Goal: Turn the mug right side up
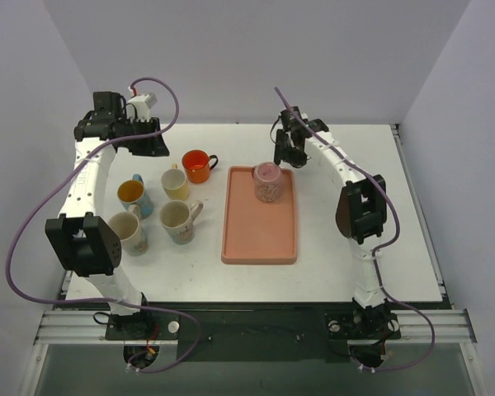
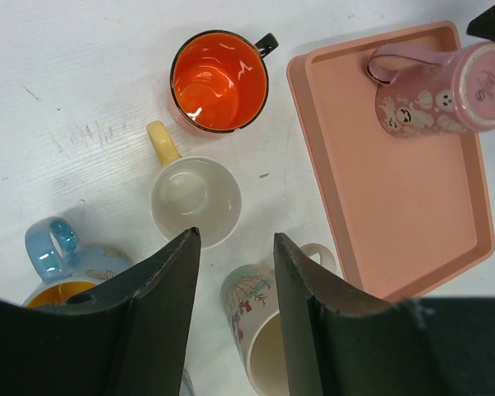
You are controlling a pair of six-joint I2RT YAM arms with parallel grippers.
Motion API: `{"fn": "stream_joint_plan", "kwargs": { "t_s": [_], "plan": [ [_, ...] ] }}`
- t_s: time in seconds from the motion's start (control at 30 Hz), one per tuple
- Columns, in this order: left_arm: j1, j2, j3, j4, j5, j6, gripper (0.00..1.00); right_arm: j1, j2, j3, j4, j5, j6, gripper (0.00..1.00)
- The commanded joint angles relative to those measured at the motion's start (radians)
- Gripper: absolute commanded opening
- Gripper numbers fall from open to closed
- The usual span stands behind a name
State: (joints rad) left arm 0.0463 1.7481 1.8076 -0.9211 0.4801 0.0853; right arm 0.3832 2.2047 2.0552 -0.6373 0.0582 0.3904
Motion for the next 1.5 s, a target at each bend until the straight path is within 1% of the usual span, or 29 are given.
{"fn": "stream_joint_plan", "kwargs": {
  "t_s": [0.0,0.1,0.2,0.3,0.4,0.47,0.53,0.6,0.67,0.7,0.73,0.8,0.87,0.9,0.97,1.17,1.33,1.4,1.43,1.47],
  "plan": [
    [0.0,-0.038,0.004,0.039,0.022,-0.001,0.51,0.019,0.006,-0.032,0.039,-0.101,0.065,0.46],
    [0.0,-0.039,0.007,0.038,0.02,0.002,0.51,0.046,-0.028,-0.107,0.044,-0.112,0.067,0.44],
    [0.001,-0.041,0.007,0.034,0.017,0.007,0.51,0.074,-0.112,-0.202,0.07,-0.12,0.079,0.43],
    [0.001,-0.038,0.006,0.034,0.012,0.011,0.51,0.127,-0.183,-0.312,0.108,-0.118,0.103,0.43],
    [0.0,-0.033,0.004,0.034,0.011,0.014,0.51,0.172,-0.256,-0.365,0.108,-0.08,0.139,0.43],
    [0.0,-0.033,0.004,0.036,0.011,0.014,0.51,0.18,-0.284,-0.394,0.11,-0.089,0.165,0.43],
    [0.0,-0.032,0.004,0.036,0.011,0.013,0.51,0.18,-0.304,-0.389,0.105,-0.098,0.18,0.44],
    [0.0,-0.03,0.006,0.036,0.011,0.014,0.51,0.16,-0.31,-0.366,0.087,-0.072,0.203,0.47],
    [0.0,-0.03,0.004,0.037,0.011,0.01,0.51,0.117,-0.293,-0.333,0.077,-0.032,0.272,0.5],
    [0.0,-0.029,0.004,0.041,0.011,0.007,0.51,0.1,-0.274,-0.316,0.077,-0.035,0.319,0.5],
    [0.0,-0.029,0.004,0.041,0.012,0.004,0.51,0.085,-0.258,-0.282,0.079,-0.041,0.34,0.52],
    [-0.002,-0.027,0.002,0.041,0.014,0.002,0.51,0.097,-0.214,-0.21,0.076,-0.028,0.369,0.6],
    [-0.002,-0.03,0.001,0.039,0.015,0.002,0.51,0.123,-0.157,-0.141,0.067,-0.049,0.392,0.69],
    [-0.002,-0.033,0.001,0.041,0.015,0.002,0.51,0.131,-0.114,-0.12,0.064,-0.052,0.406,0.76],
    [-0.002,-0.033,-0.004,0.042,0.015,0.004,0.51,0.157,-0.064,-0.069,0.048,-0.052,0.422,0.81],
    [-0.002,-0.041,-0.013,0.048,0.017,0.004,0.51,0.177,0.018,-0.049,-0.012,-0.052,0.433,0.81],
    [-0.002,-0.036,-0.016,0.053,0.018,0.004,0.51,0.217,0.073,-0.038,-0.033,-0.132,0.432,0.78],
    [-0.002,-0.038,-0.014,0.054,0.02,0.002,0.51,0.233,0.082,-0.035,-0.047,-0.138,0.433,0.73],
    [-0.002,-0.038,-0.014,0.053,0.02,0.004,0.51,0.237,0.084,-0.036,-0.058,-0.142,0.432,0.68],
    [-0.002,-0.039,-0.014,0.053,0.018,0.004,0.51,0.238,0.081,-0.04,-0.064,-0.138,0.432,0.66]
  ]
}}
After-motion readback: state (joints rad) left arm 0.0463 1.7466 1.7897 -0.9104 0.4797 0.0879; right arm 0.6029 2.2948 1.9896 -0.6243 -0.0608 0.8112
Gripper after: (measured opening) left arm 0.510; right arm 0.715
